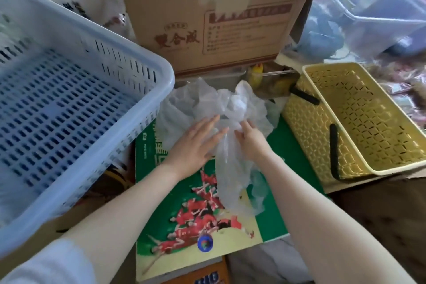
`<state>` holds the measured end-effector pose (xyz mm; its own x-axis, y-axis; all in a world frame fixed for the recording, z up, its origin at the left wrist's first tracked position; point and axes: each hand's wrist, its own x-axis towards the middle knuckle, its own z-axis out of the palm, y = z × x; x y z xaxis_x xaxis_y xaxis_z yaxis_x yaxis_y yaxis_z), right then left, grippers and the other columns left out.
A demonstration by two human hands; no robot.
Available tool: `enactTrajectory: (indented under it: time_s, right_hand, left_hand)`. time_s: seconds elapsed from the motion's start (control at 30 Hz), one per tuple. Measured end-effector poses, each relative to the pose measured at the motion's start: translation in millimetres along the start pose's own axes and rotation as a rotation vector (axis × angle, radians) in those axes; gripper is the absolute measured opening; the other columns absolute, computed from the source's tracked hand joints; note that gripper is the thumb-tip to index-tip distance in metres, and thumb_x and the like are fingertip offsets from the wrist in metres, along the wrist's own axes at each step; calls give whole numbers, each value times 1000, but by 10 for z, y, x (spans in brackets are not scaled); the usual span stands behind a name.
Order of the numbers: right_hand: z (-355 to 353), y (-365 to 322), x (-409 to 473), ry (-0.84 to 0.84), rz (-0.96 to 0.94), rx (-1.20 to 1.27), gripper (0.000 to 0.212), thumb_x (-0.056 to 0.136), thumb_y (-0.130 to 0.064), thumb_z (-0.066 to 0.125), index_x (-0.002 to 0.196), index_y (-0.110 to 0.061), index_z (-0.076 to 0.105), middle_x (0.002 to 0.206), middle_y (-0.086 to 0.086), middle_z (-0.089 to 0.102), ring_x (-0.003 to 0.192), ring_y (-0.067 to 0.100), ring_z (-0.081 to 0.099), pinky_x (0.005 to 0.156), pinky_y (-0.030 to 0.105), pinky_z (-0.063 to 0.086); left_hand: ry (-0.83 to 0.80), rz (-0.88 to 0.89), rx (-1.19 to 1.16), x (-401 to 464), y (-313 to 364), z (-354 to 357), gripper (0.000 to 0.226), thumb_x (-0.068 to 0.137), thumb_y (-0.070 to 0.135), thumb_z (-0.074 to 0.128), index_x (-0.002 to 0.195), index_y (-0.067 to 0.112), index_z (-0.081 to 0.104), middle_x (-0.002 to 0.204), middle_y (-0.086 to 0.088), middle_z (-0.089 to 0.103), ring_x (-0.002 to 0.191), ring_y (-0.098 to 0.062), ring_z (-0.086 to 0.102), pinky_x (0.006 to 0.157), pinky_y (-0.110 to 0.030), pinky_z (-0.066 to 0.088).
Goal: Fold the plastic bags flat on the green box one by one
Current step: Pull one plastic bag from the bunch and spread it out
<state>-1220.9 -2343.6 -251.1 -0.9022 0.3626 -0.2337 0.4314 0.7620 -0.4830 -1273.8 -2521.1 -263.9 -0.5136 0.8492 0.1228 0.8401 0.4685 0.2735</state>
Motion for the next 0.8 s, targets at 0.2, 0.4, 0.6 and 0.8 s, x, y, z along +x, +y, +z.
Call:
enactTrajectory:
  time_s: [0.2, 0.4, 0.6, 0.8]
  right_hand:
    - [-435, 271, -472, 396, -93, 34, 32, 94, -11, 49, 125, -10, 57, 114, 12, 52, 101, 23, 49, 83, 28, 43]
    - [-625, 590, -832, 388, -37, 183, 11, 92, -18, 55, 99, -10, 57, 87, -1, 55, 75, 14, 51, 68, 27, 42]
    - [-450, 543, -1059, 316, 107, 438, 23, 95, -30, 47, 88, -9, 41, 68, 4, 44, 57, 13, 37, 50, 24, 30]
    - [-244, 310, -1366, 118, 100, 750, 40, 81, -30, 66, 71, -4, 38, 65, 10, 37, 62, 17, 35, 57, 27, 30]
  left_hand:
    - [-184, 117, 191, 438, 114, 126, 80, 95, 13, 41, 132, 34, -27, 142, 1, -32, 131, -17, -27, 107, -34, -13]
    - [-266, -71, 226, 985, 216, 267, 69, 90, 1, 39, 147, 27, 11, 156, -6, -2, 142, -30, 7, 114, -38, 4]
    - [253, -60, -191, 276, 603, 157, 41, 94, 19, 36, 130, 3, 48, 131, -14, 52, 126, -31, 42, 111, -33, 19]
    - [-119, -443, -814, -499, 1131, -209, 42, 85, 34, 63, 123, 22, 48, 110, 14, 52, 101, -4, 50, 78, -17, 38]
